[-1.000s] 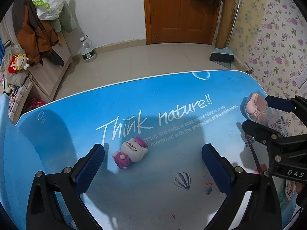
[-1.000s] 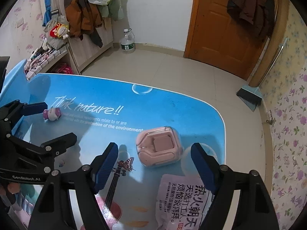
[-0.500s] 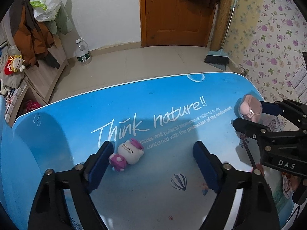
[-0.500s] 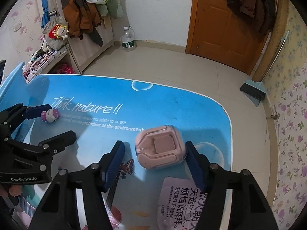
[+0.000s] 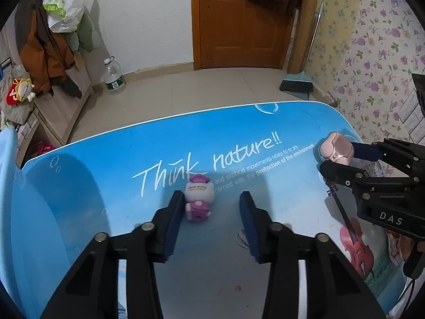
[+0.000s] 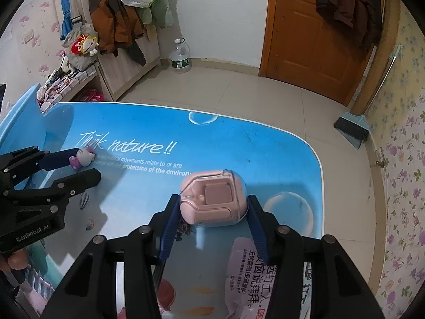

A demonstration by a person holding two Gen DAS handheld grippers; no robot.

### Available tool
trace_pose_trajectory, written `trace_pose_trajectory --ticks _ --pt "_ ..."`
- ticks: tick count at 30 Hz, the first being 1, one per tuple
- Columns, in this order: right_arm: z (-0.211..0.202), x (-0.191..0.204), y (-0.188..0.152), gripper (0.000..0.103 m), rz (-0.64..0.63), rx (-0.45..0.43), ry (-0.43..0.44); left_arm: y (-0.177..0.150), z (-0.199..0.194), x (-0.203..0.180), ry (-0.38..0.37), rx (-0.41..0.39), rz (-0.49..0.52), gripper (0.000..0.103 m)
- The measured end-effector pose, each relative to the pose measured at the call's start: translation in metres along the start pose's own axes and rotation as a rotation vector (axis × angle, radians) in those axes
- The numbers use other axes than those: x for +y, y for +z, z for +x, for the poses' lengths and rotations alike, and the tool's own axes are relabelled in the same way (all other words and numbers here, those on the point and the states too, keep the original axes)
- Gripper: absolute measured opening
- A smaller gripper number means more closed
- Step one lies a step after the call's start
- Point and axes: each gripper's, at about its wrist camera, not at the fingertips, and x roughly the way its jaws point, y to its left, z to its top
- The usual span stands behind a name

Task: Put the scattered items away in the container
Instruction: 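Close the left gripper on the pink-white toy while the right grasps the pink soap box, then lift the toy with the left gripper while the right carries the pink box toward the basin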

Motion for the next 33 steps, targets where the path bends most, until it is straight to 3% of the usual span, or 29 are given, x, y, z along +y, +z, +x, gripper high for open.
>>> trace_pose_trajectory --ticks 4,23,33 --pt "-0.002 0.0 -0.001 0.051 0.016 0.002 0.001 -0.003 -0.003 0.005 -0.031 -0.004 -0.018 0.021" --pt "-0.031 0.006 -0.003 0.051 0.052 -0.055 -0.013 -0.024 -0.036 0.0 -0.061 -0.025 0.002 0.021" --pt "-0.077 0.049 -0.043 0.051 0.079 -0.092 0.009 -0.065 -0.072 -0.004 -0.052 -0.03 0.025 0.021"
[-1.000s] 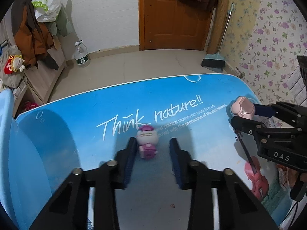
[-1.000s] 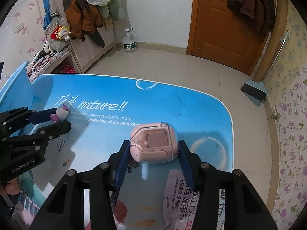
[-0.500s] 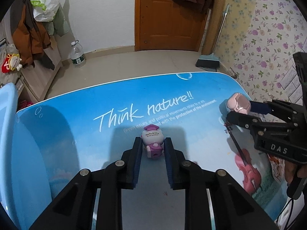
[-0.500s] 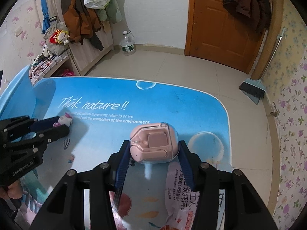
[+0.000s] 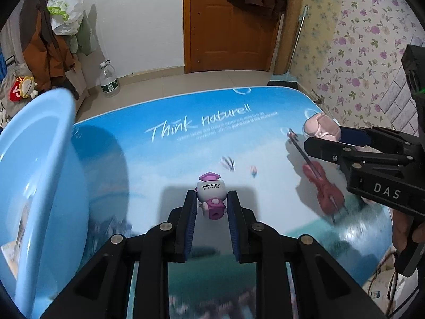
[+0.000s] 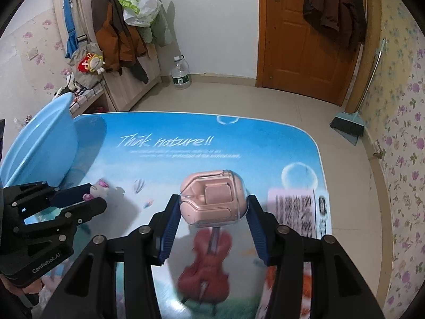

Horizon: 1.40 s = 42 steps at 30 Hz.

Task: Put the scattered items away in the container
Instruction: 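Lift the toy with the left gripper while the right carries the pink box toward the basin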

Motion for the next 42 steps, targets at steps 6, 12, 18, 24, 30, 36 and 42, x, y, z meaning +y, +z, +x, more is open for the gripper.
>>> trace_pose_trajectory --ticks 6,12,18,24,30,36,42 --pt "-0.024 0.013 -0.022 0.051 0.025 0.003 0.011 -0.023 -0.02 0.003 -0.003 -0.009 -0.013 0.021" --pt "-0.042 0.026 -0.051 0.051 0.048 0.001 0.002 -0.048 -0.038 0.01 -0.003 -0.01 -0.024 0.021" --pt "-0.063 0.042 -0.078 0.051 0.056 -0.02 -0.017 -0.063 -0.059 0.015 -0.009 -0.038 -0.038 0.021" --pt "-0.084 0.059 -0.093 0.051 0.069 -0.081 -0.021 -0.076 -0.077 0.019 -0.013 -0.069 -0.04 0.021" --pt "-0.108 0.076 -0.101 0.051 0.06 -0.175 -0.027 -0.083 -0.1 0.026 -0.012 -0.118 -0.055 0.021" --pt "-0.111 0.086 -0.103 0.051 0.076 -0.199 -0.044 -0.085 -0.118 0.029 -0.002 -0.157 -0.063 0.021" --pt "-0.109 0.095 -0.112 0.051 0.09 -0.194 -0.047 -0.092 -0.121 0.028 0.002 -0.15 -0.062 0.021"
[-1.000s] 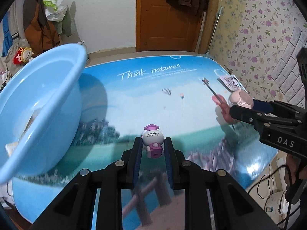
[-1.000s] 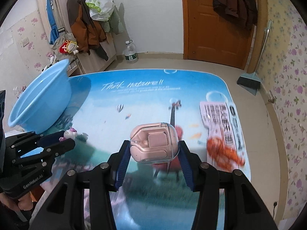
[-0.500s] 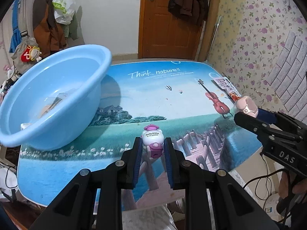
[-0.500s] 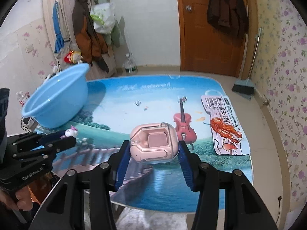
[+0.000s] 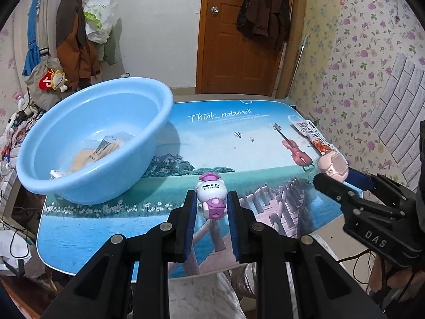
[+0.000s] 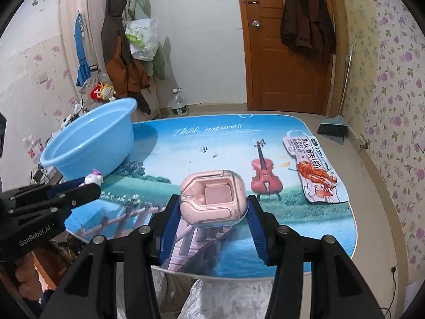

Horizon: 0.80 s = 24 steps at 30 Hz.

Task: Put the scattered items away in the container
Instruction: 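Lift the toy with the left gripper while the right carries the pink box toward the basin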

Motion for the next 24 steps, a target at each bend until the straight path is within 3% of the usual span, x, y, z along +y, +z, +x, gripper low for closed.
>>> trace_pose_trajectory --ticks 18,24 --pt "-0.006 0.012 0.0 0.051 -0.025 0.006 -0.004 0.01 -0.02 0.001 0.001 -0.044 0.013 0.021" --pt "-0.013 0.033 0.018 0.051 -0.083 -0.033 0.03 0.017 -0.031 0.013 0.026 -0.069 0.005 0.021"
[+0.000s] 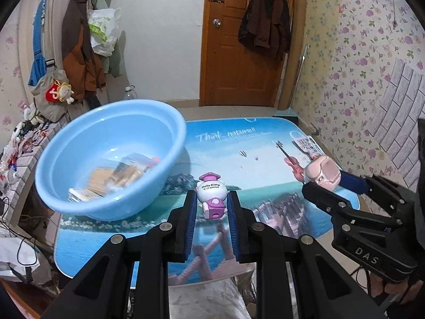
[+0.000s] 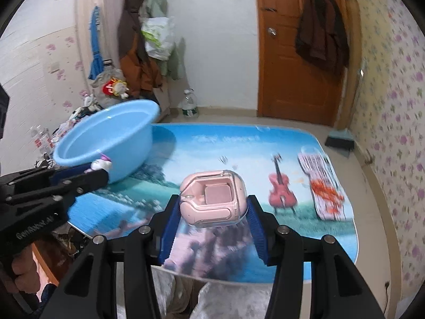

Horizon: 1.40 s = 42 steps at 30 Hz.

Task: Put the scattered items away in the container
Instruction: 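Lift the toy with the left gripper while the right carries the pink box toward the basin, then hold the toy and pink box over the blue basin with both grippers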

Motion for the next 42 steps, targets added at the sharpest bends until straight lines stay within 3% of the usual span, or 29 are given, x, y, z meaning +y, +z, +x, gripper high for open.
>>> trace_pose_trajectory --ticks 10,21,29,42 --pt "0.002 0.046 0.044 0.051 -0.082 -0.068 0.092 0.021 -0.026 0.039 0.083 -0.063 -0.018 0.021" --pt "0.018 0.098 0.08 0.051 -0.172 -0.084 0.166 0.035 -0.032 0.084 0.157 -0.087 -0.056 0.021" --pt "0.042 0.132 0.097 0.051 -0.22 -0.065 0.191 0.045 -0.016 0.107 0.166 -0.081 -0.076 0.021" --pt "0.098 0.154 0.109 0.051 -0.246 0.001 0.201 0.045 0.011 0.144 0.18 -0.039 -0.12 0.021"
